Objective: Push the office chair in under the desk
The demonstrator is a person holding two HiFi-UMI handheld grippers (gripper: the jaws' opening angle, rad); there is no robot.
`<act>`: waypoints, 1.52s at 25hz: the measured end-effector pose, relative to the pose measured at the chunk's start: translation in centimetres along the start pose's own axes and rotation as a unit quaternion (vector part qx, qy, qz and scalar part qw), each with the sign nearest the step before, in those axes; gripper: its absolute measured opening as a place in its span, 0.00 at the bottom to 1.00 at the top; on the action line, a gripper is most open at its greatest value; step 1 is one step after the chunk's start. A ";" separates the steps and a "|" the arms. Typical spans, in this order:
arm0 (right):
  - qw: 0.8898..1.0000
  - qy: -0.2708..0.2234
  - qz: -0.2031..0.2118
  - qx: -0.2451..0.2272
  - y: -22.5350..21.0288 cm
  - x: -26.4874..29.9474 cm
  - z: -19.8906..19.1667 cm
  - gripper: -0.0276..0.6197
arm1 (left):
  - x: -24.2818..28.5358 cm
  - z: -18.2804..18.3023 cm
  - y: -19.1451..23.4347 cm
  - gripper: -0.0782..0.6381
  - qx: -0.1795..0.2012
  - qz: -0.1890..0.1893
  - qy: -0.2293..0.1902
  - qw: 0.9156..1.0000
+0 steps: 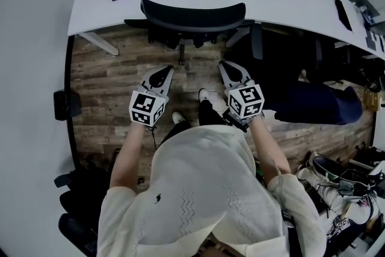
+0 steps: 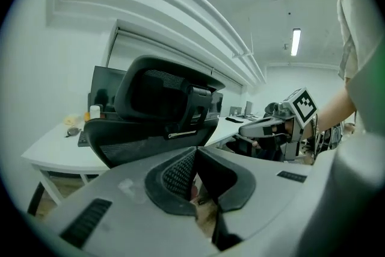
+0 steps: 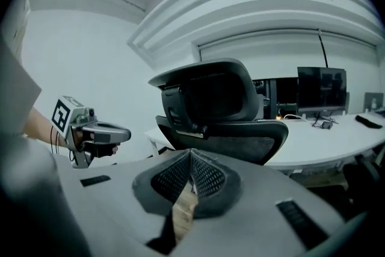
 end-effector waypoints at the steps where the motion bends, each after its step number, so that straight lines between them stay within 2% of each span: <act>1: 1.000 -0.006 0.001 0.009 0.4 -0.3 0.0 0.04 | -0.4 0.0 -0.3 0.13 0.000 0.010 -0.005 1.000; 7: 0.999 -0.040 -0.002 0.010 3.1 -2.0 0.2 0.04 | -2.8 0.5 -1.9 0.13 0.012 0.055 -0.034 0.998; 12: 0.998 -0.062 -0.002 0.003 4.7 -3.8 0.9 0.04 | -4.9 2.0 -2.8 0.13 -0.006 0.062 -0.075 0.995; 20: 0.994 -0.107 0.007 0.001 6.1 -6.2 3.4 0.04 | -8.4 5.1 -3.9 0.13 0.001 0.076 -0.132 0.988; 25: 0.990 -0.141 0.011 -0.023 7.1 -7.4 5.4 0.04 | -9.9 6.7 -4.2 0.13 0.004 0.089 -0.154 0.984; 38: 0.978 -0.205 0.010 -0.027 9.4 -11.9 9.6 0.04 | -13.5 10.3 -5.6 0.13 0.010 0.120 -0.206 0.971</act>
Point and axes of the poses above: the fingertips, and each gripper's own axes: x forward along the fingers, y to its left, z out of its top, the point moved 7 cm from there along -x, backward along the fingers
